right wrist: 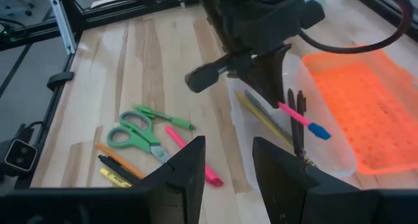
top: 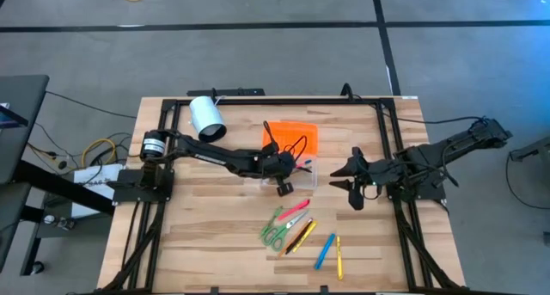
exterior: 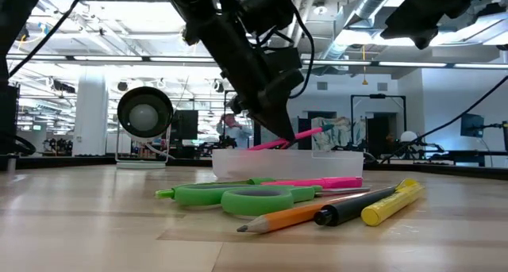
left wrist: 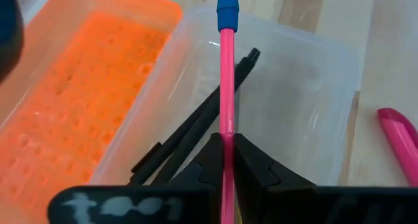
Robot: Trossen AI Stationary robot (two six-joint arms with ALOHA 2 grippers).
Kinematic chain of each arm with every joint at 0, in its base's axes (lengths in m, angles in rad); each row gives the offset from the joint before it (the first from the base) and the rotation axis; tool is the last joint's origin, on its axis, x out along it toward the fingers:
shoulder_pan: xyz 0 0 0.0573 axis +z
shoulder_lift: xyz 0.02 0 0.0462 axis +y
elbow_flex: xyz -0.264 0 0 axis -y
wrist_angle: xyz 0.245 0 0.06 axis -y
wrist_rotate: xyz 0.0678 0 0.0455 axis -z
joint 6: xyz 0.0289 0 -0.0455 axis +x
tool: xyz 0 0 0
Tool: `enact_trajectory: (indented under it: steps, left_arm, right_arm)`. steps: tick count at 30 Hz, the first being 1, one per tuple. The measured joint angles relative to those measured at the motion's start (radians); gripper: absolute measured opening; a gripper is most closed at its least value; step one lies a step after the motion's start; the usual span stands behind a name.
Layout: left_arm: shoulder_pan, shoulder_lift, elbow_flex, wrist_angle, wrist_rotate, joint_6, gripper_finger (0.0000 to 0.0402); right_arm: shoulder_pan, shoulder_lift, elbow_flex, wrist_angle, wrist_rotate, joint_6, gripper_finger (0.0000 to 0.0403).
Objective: Pick & place school supplies into a supply box
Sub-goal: Put the pink pencil into the orange supply box, then put the right yellow pen into the orange supply box
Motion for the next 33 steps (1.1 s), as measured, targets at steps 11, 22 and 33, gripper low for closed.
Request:
enact_trajectory:
  steps: [11, 22, 33]
  left_arm:
    - [-0.001, 0.000, 0.000, -0.002, -0.030, -0.010, 0.0071]
    - [-0.011, -0.001, 0.140, -0.208, 0.015, -0.036, 0.0141]
    - [-0.038, -0.003, 0.439, -0.469, -0.016, 0.139, 0.0142]
  right_arm:
    - [0.006, 0.000, 0.000, -0.002, 0.023, 0.008, 0.0120]
    - [0.006, 0.000, 0.000, -0.014, 0.023, 0.007, 0.0120]
    - [-0.069, 0.000, 0.000, 0.034, 0.019, 0.005, 0.0120]
